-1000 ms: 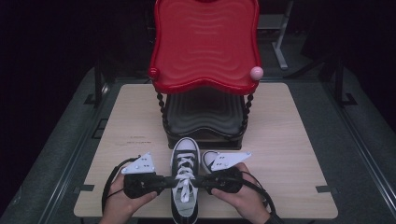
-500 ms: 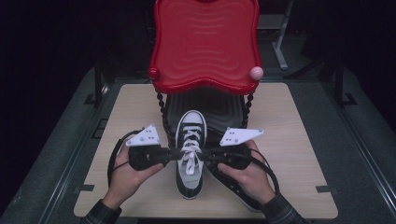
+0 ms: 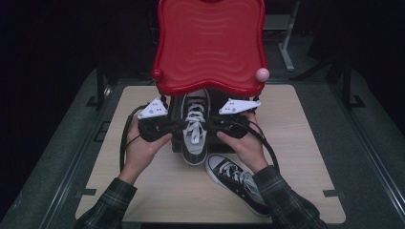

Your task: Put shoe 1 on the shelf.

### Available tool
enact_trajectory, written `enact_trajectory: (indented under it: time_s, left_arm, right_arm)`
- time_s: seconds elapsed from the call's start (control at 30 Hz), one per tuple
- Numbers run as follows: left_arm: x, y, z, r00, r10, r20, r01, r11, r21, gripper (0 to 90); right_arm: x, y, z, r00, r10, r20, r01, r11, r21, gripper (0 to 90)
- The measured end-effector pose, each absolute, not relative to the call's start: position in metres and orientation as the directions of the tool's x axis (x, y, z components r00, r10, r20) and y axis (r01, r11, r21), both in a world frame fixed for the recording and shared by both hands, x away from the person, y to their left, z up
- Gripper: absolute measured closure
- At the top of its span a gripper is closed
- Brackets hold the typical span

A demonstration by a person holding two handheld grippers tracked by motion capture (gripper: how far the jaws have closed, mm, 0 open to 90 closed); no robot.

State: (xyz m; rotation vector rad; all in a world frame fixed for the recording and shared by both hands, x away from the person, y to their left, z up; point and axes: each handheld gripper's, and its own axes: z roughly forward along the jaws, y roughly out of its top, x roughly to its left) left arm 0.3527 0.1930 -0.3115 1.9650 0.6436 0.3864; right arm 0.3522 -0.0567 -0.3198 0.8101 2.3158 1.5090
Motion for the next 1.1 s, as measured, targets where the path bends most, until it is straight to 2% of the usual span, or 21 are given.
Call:
enact_trajectory:
  time_s: [0.23,0.47,0.53,0.6,0.77,0.93,1.1]
  left_arm:
    - [0.366,0.19,-0.322,0.78,0.626,-0.013,0.28,-0.331,0.901,88.0]
    - [0.365,0.19,-0.33,0.784,0.621,-0.015,0.27,-0.319,0.909,87.0]
    - [0.365,0.189,-0.33,0.785,0.619,-0.013,0.267,-0.32,0.909,83.4]
    - [0.362,0.19,-0.327,0.788,0.615,-0.006,0.262,-0.328,0.908,73.8]
    - [0.349,0.205,-0.32,0.801,0.599,0.007,0.251,-0.346,0.904,61.3]
    - [0.328,0.216,-0.325,0.832,0.554,0.007,0.246,-0.38,0.892,58.4]
    - [0.309,0.218,-0.346,0.845,0.533,0.043,0.236,-0.444,0.865,55.0]
  right_arm:
    - [0.367,-0.054,-0.329,-0.779,0.624,0.067,0.31,0.289,0.906,85.4]
    - [0.367,-0.05,-0.333,-0.774,0.631,0.047,0.31,0.312,0.898,84.7]
    - [0.367,-0.051,-0.333,-0.777,0.628,0.056,0.316,0.311,0.896,81.5]
    - [0.364,-0.053,-0.331,-0.78,0.622,0.068,0.31,0.29,0.905,73.4]
    - [0.349,-0.065,-0.329,-0.788,0.609,0.085,0.308,0.271,0.912,60.5]
    - [0.332,-0.08,-0.335,-0.796,0.6,0.084,0.308,0.281,0.909,56.3]
    - [0.317,-0.084,-0.354,-0.81,0.582,0.074,0.327,0.344,0.88,54.1]
